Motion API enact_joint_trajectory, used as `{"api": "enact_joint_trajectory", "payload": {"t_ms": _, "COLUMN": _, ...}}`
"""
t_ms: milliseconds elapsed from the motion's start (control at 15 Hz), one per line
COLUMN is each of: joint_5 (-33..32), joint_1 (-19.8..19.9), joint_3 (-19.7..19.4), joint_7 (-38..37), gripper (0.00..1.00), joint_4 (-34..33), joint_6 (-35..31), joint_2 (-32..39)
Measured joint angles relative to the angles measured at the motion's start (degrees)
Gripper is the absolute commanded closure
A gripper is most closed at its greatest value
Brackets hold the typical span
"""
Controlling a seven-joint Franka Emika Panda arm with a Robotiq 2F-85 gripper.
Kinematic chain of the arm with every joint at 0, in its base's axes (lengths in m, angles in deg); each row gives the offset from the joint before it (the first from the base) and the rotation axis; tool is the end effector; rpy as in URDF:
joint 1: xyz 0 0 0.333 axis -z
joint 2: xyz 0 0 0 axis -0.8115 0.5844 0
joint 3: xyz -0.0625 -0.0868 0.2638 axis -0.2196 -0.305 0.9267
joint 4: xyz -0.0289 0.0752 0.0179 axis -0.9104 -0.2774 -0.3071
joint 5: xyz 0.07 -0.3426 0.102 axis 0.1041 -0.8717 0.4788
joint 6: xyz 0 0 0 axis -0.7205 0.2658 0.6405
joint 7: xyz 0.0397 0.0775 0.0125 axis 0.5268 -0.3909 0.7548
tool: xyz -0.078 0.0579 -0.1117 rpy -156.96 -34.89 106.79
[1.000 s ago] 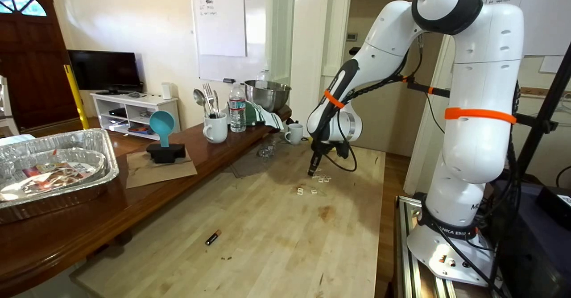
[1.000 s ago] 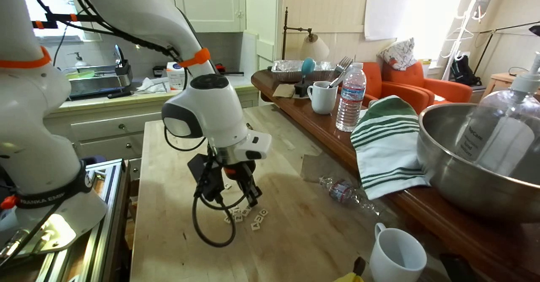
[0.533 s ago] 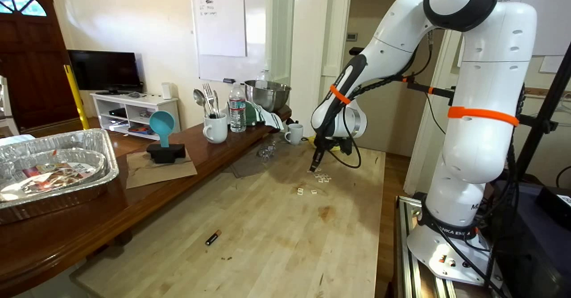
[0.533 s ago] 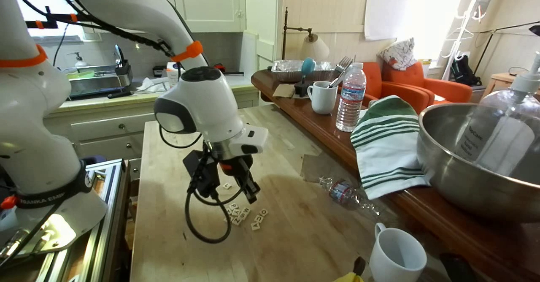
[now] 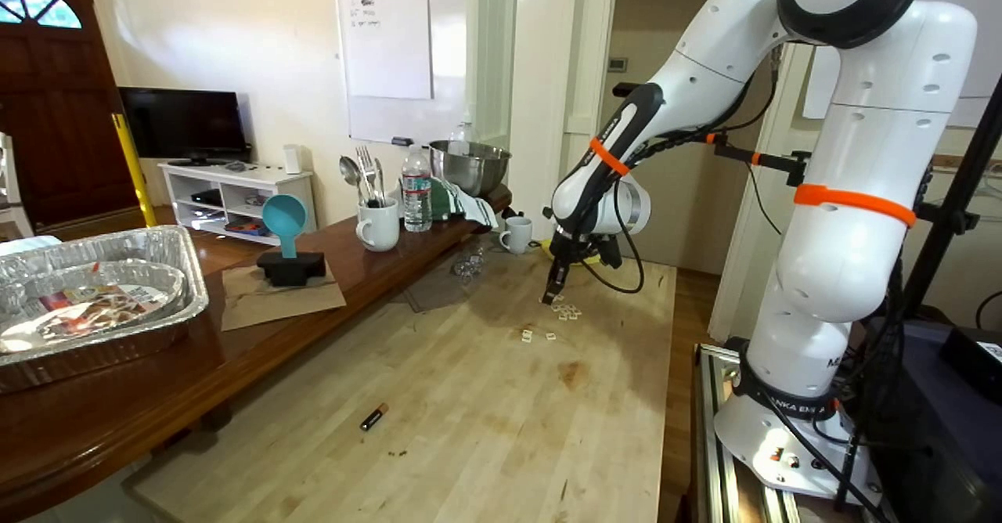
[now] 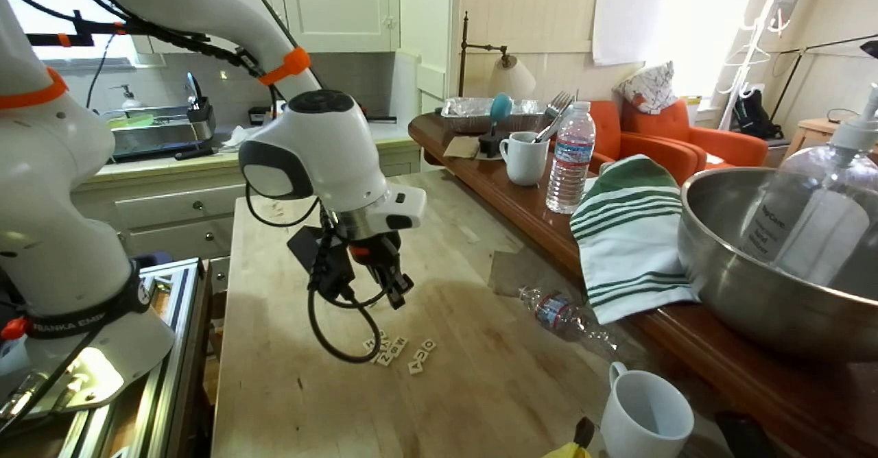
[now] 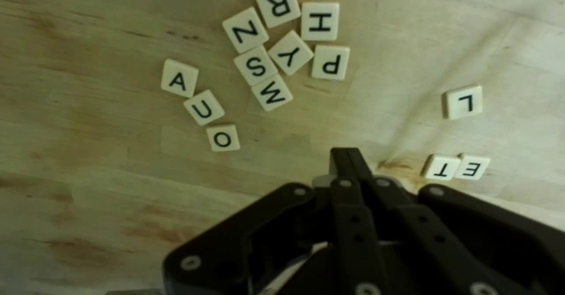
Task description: Replace the letter W with L on the pile of letters on the left to spell the word LET
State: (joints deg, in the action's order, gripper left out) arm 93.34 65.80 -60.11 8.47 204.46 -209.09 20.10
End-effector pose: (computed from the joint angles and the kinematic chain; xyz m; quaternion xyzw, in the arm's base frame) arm 0.3812 -0.1410 0.2023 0.9836 0.1283 0.1266 0.0063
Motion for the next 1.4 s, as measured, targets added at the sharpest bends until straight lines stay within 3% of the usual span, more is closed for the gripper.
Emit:
{"api": "enact_joint_trajectory", "payload": {"t_ms": 533, "joint_5": -4.97, "joint_1": -0.47, "joint_3": 2.31, "joint_7": 0.45, "gripper": 1.00, "joint_4": -0.03, "joint_6": 6.34, "joint_2": 0.42}}
{"api": "enact_joint_trajectory", "payload": {"t_ms": 1400, "joint_5": -7.96, "joint_1": -1.14, "joint_3": 4.07, "joint_7": 0.77, "gripper": 1.00, "joint_4": -0.01, "joint_6": 6.56, "joint_2": 3.02}}
